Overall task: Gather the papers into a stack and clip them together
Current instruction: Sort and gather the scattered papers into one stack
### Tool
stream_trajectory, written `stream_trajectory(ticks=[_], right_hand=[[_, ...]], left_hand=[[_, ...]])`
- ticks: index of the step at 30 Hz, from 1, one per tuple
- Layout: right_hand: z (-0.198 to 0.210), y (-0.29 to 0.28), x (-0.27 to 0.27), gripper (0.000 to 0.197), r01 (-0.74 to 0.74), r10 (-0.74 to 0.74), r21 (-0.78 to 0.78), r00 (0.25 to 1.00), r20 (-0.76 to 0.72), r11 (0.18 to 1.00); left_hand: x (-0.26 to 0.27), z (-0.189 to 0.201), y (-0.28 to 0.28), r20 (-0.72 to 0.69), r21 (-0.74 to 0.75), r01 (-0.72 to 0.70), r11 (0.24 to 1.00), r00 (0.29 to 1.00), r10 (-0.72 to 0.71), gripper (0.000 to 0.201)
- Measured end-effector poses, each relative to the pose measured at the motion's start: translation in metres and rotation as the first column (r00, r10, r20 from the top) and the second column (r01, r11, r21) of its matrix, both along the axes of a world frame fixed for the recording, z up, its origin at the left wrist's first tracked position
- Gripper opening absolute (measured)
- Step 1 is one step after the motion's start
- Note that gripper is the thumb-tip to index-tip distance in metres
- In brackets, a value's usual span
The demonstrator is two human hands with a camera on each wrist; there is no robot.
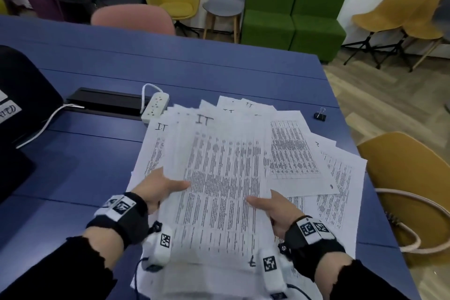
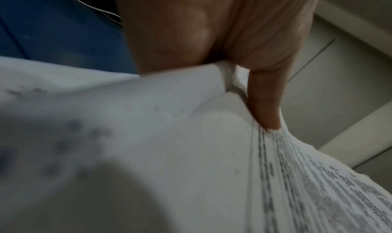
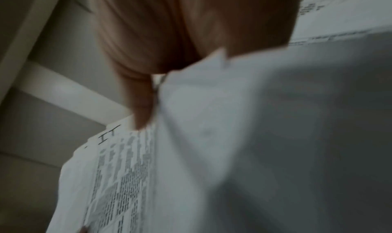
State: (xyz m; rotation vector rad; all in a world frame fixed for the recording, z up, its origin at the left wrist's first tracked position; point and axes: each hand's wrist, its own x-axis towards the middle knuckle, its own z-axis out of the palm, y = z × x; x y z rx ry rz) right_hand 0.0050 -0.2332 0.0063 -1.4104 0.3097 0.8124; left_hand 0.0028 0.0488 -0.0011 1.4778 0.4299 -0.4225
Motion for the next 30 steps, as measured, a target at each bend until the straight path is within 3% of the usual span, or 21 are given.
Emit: stream_trajectory(ticks=[4,7,12,15,18,21,23,24,27,30], right_hand=[[-0.020,-0.013,-0.002,0.081,0.018,-0.011,-0.316,1.000,0.023,0.949],[-0.023,-0.016,-0.007,0.079,-0.097,0.110,-0.453,0.994,0.004,0.886],[-0.016,-0.005,-0.005,0.086,-0.213,0.221,-0.574,0.974,-0.056,0.791],[-0.010,-0.001,0.001,0.085,-0.320,0.311,-0.587,0.943,-0.119,0.744],[-0.012,-0.004,0.002,0.075,-0.316,0.370,-0.618,0.928,-0.043,0.720],[-0.021,-0.009,-0.003,0.063,-0.185,0.301,-0.626,0.950,0.083,0.757],[-0.028,-0.018,-0.007,0.048,-0.085,0.215,-0.579,0.963,0.160,0.811],[-0.029,-0.024,-0.009,0.041,-0.025,0.154,-0.546,0.969,0.191,0.837],[-0.032,-0.047,-0.009,0.033,0.182,-0.082,-0.454,0.969,0.232,0.872],[-0.051,-0.085,-0.005,0.030,0.314,-0.262,-0.416,0.948,0.179,0.853]], left_hand=[[-0.009,-0.017,-0.022,-0.088,0.093,0.011,0.996,0.996,-0.002,0.044],[-0.012,-0.020,-0.040,-0.151,0.156,-0.097,0.983,0.981,0.121,0.064],[-0.010,-0.031,-0.047,-0.139,0.350,-0.130,0.928,0.972,0.189,0.046],[-0.014,-0.032,-0.052,-0.073,0.289,-0.141,0.947,0.983,0.169,0.039],[-0.018,-0.028,-0.062,-0.080,0.219,-0.149,0.964,0.982,0.170,0.053],[-0.019,-0.023,-0.062,0.018,0.209,-0.067,0.976,0.998,0.065,0.037],[-0.009,-0.021,-0.053,0.080,0.253,-0.103,0.962,0.993,0.085,0.019],[-0.002,-0.020,-0.044,0.120,0.293,-0.145,0.945,0.986,0.114,0.019],[0.013,-0.022,-0.010,0.187,0.512,-0.241,0.825,0.968,0.167,0.014],[0.020,-0.036,0.020,0.090,0.721,-0.151,0.677,0.988,0.124,0.039]])
